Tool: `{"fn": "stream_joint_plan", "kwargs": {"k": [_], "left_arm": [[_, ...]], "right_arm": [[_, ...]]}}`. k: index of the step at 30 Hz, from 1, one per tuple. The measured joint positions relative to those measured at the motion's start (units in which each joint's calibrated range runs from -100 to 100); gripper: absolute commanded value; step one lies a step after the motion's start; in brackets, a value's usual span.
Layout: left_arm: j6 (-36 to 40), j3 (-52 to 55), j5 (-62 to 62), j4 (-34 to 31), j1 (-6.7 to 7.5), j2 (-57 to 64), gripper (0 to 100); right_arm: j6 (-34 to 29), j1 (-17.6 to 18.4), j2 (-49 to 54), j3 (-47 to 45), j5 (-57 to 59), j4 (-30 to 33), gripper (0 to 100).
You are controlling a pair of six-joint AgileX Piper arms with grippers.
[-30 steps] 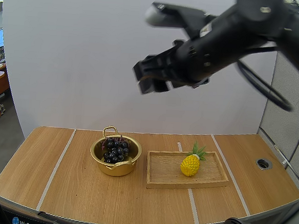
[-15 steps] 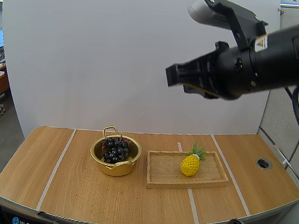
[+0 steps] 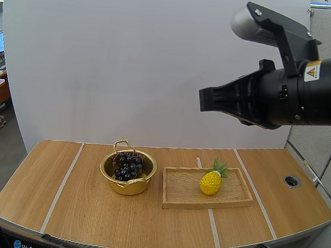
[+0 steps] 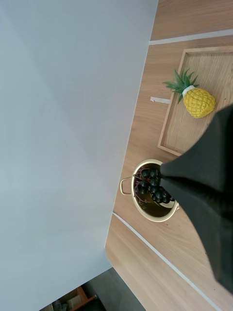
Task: Open the pot, put the grape inside, and close it
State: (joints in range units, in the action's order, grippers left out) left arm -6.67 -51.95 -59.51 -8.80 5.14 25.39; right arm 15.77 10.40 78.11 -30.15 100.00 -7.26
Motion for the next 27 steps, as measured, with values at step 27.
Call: {"fn": "stream_joint_plan", "kwargs": {"k": [27], "left_arm": [[-2.6,6.4,-40.5,2.1,0.00,-13.3,0]], "right_arm": [[0.0,-1.6,2.7,-7.4,0.0,0.4,0]]}}
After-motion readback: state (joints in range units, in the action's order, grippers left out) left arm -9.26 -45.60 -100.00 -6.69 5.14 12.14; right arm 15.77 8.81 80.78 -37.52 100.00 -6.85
